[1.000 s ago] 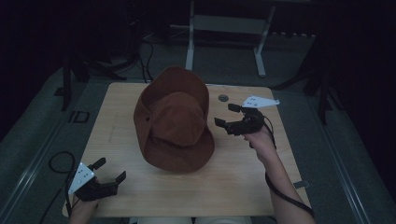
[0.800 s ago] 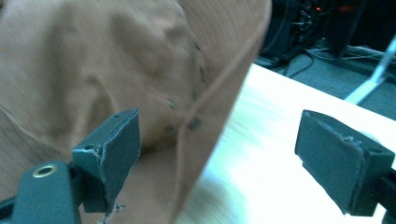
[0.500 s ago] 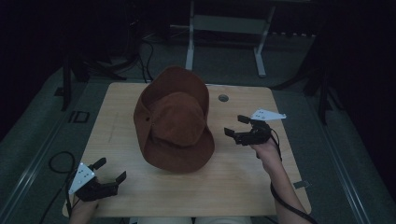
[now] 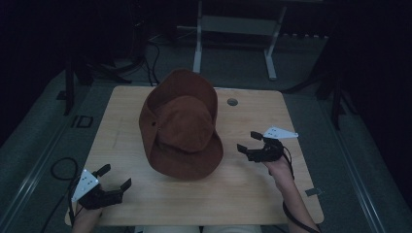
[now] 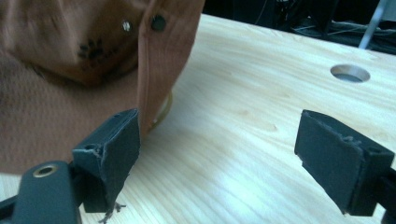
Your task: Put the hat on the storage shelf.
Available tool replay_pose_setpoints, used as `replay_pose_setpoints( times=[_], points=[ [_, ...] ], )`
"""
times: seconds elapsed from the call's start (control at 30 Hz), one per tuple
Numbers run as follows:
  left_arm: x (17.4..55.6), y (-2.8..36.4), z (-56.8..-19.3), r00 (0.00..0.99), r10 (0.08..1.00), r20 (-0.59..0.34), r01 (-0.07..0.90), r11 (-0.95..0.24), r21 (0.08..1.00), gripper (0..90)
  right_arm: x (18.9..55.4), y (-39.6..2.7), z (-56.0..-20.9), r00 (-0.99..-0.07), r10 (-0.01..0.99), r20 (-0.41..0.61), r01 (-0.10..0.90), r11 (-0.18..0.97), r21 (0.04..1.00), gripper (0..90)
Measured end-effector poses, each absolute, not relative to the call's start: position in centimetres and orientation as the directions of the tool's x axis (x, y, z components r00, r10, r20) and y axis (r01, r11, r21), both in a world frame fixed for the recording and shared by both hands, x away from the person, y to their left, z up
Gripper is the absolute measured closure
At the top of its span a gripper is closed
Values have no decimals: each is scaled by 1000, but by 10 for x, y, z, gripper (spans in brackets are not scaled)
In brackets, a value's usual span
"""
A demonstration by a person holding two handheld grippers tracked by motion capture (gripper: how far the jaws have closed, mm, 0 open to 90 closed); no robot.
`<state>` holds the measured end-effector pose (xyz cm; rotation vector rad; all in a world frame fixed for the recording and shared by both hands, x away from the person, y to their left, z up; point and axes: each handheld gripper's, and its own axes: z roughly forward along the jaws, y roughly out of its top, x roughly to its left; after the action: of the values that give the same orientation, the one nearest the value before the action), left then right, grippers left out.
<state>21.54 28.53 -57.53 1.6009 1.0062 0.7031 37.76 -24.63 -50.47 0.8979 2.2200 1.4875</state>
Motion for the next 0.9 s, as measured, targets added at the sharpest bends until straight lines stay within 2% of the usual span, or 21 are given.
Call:
replay_pose_setpoints(
  times=[0.53,0.8,0.9],
  points=[
    [215,285,-575,468,882,-51,252,-78,965,43,357,-284,-544,-703,707,84,392,286,874,143],
    [215,283,-575,472,881,-46,252,-85,964,43,344,-308,-552,-640,763,86,422,256,870,143],
    [214,283,-575,469,882,-43,251,-87,964,43,340,-321,-559,-576,816,47,429,253,867,143]
  ],
)
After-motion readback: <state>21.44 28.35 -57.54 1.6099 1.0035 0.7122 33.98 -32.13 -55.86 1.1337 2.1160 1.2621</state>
